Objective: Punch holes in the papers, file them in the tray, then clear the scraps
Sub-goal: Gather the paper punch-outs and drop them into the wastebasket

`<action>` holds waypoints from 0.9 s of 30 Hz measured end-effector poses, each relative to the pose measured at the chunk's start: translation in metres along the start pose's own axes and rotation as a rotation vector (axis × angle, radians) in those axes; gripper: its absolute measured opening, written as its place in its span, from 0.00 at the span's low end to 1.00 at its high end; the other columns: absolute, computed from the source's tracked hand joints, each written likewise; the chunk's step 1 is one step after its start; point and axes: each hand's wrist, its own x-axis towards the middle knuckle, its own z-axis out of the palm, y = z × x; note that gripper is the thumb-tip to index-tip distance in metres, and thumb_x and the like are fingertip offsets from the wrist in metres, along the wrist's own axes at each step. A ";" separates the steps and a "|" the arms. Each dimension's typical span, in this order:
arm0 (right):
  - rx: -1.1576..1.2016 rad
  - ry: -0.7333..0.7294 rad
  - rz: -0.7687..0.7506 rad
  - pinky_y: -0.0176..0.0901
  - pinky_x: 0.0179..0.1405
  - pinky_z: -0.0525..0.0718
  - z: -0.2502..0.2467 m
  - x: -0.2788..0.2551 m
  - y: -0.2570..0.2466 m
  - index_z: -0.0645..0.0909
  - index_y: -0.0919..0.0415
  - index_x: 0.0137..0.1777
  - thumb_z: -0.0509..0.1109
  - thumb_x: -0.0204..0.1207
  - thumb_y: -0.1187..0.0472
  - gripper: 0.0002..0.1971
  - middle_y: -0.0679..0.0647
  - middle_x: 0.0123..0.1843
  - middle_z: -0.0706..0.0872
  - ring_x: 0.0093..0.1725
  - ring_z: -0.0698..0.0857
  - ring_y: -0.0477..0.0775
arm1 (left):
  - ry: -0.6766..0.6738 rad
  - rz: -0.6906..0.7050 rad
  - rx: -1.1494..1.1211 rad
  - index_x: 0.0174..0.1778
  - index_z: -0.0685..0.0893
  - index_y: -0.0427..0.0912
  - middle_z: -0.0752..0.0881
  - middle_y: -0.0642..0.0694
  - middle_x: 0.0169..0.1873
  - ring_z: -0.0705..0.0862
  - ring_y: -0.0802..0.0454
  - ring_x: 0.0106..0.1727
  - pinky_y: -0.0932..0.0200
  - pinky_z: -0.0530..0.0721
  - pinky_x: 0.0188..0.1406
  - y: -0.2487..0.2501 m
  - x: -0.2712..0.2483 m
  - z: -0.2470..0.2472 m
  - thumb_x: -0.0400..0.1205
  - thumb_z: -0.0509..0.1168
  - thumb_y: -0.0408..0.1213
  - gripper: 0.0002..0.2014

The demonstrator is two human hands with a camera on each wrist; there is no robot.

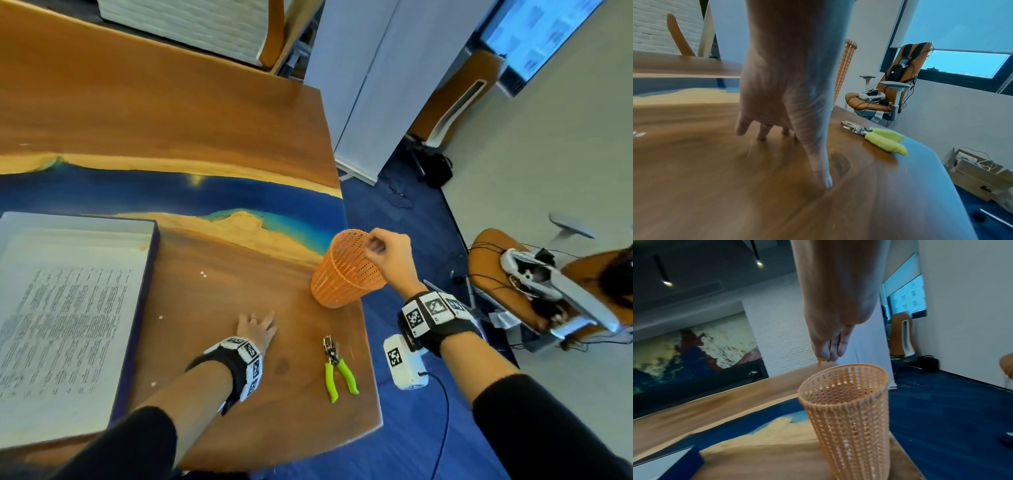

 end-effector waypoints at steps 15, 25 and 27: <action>-0.064 -0.035 0.094 0.43 0.43 0.74 -0.003 0.007 0.031 0.87 0.67 0.42 0.70 0.76 0.63 0.08 0.59 0.40 0.85 0.41 0.80 0.50 | -0.074 -0.030 0.058 0.84 0.38 0.47 0.33 0.46 0.83 0.47 0.34 0.84 0.35 0.59 0.78 0.004 -0.004 -0.008 0.79 0.67 0.52 0.49; 0.032 0.040 0.127 0.40 0.42 0.78 0.001 0.007 0.040 0.86 0.64 0.37 0.75 0.69 0.71 0.03 0.59 0.39 0.87 0.38 0.82 0.49 | -0.088 -0.031 0.050 0.84 0.38 0.47 0.34 0.47 0.83 0.47 0.36 0.84 0.35 0.60 0.77 0.003 -0.003 -0.009 0.78 0.68 0.54 0.50; 0.031 0.043 0.129 0.40 0.45 0.77 0.002 0.008 0.043 0.87 0.66 0.41 0.71 0.73 0.70 0.04 0.60 0.41 0.88 0.41 0.83 0.50 | -0.085 -0.025 0.046 0.84 0.39 0.47 0.34 0.47 0.83 0.47 0.36 0.84 0.34 0.59 0.77 0.002 -0.003 -0.010 0.78 0.68 0.54 0.50</action>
